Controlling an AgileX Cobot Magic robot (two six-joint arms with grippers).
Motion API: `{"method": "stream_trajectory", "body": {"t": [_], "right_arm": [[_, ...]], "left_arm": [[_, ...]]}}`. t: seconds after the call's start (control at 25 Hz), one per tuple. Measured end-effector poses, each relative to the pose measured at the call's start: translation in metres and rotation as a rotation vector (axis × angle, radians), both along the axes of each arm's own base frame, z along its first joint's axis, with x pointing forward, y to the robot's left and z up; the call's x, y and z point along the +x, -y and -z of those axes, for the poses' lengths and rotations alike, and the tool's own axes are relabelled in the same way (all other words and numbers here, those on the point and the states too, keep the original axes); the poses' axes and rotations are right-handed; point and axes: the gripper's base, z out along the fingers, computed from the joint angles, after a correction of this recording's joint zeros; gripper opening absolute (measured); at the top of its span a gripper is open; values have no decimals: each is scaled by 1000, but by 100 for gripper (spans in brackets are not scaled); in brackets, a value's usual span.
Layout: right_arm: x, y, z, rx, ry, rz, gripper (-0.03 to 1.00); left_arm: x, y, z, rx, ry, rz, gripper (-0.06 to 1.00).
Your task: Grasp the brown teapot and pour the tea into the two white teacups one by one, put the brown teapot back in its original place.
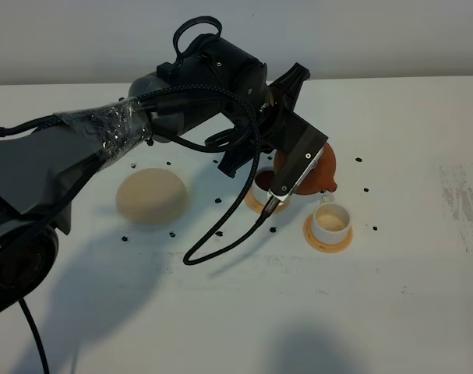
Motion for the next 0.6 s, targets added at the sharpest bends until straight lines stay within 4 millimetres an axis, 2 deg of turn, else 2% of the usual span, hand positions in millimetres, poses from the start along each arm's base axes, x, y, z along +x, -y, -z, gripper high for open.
{"method": "stream_trajectory", "body": {"t": [0.6], "right_arm": [[0, 0, 0, 0, 0, 0, 40]], "left_arm": [[0, 4, 7, 43, 28, 96, 9]]}}
